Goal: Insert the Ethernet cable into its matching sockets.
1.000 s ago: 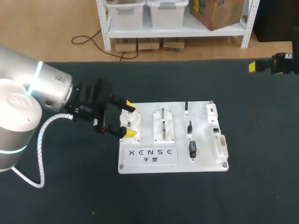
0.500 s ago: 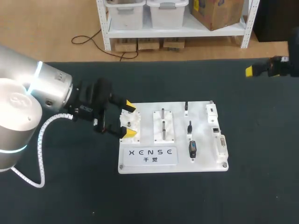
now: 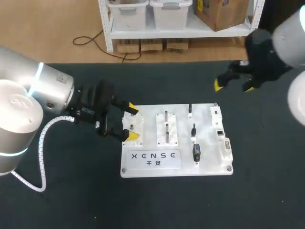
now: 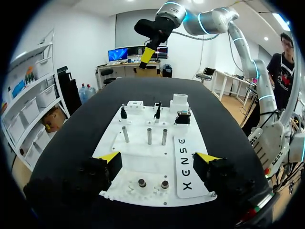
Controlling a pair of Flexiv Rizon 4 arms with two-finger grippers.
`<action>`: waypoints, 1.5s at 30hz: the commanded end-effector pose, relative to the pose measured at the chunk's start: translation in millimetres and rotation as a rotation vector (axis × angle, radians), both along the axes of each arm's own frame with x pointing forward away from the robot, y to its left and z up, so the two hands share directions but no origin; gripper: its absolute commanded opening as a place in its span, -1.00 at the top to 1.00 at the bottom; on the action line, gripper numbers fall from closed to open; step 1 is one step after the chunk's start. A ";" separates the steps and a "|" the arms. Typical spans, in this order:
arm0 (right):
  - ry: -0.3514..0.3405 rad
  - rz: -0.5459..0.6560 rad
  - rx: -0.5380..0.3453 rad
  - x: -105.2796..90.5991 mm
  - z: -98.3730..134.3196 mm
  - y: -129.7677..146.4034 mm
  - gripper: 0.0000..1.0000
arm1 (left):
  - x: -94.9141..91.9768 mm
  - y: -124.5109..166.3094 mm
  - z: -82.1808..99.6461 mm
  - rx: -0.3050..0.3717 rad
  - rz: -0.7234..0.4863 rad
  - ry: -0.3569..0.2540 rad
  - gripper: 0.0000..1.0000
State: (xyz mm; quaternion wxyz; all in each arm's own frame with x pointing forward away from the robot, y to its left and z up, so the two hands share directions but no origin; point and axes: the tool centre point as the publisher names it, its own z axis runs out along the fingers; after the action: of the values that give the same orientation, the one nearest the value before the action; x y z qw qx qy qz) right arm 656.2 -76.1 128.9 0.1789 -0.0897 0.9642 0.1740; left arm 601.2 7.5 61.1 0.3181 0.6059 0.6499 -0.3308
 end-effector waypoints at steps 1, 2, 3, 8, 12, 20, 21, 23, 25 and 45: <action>-0.009 -0.084 -0.251 -2.4 -13.5 30.0 -1.00 | -0.8 0.3 -1.0 -0.004 0.002 -0.003 -1.00; 0.015 -0.087 -0.246 -4.1 -18.9 36.4 -1.00 | -0.8 0.3 -1.0 -0.004 0.002 -0.003 -1.00; 0.025 -0.085 -0.268 -5.5 -23.4 40.7 -1.00 | -0.8 0.3 -1.0 -0.004 0.002 -0.003 -1.00; 0.076 -0.082 -0.302 -13.3 -44.3 58.1 -1.00 | -0.8 0.3 -1.0 -0.004 0.002 -0.003 -1.00; 0.112 -0.081 -0.324 -20.6 -61.4 69.5 -1.00 | -0.8 0.3 -1.0 -0.004 0.002 -0.003 -1.00; 0.155 -0.080 -0.357 -31.8 -81.5 78.6 -1.00 | -0.8 0.3 -1.0 -0.004 0.002 -0.003 -1.00; 0.161 -0.080 -0.368 -33.2 -84.2 78.3 -1.00 | -0.8 0.3 -1.0 -0.004 0.002 -0.003 -1.00; 0.168 -0.087 -0.366 -36.3 -89.4 77.4 -1.00 | -0.8 0.3 -1.0 -0.004 0.002 -0.003 -1.00; 0.175 -0.092 -0.372 -40.3 -93.2 77.3 -1.00 | -0.8 0.3 -1.0 -0.004 0.002 -0.003 -1.00; 0.200 -0.088 -0.357 -46.4 -113.3 80.3 0.22 | -0.8 0.3 -1.0 -0.004 0.002 -0.003 -1.00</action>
State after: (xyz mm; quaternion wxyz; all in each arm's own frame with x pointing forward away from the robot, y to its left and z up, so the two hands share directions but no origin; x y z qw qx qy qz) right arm 609.3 3.6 17.4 0.0703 -0.0605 0.9957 0.0000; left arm 601.2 7.4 61.3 0.3180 0.6058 0.6499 -0.3309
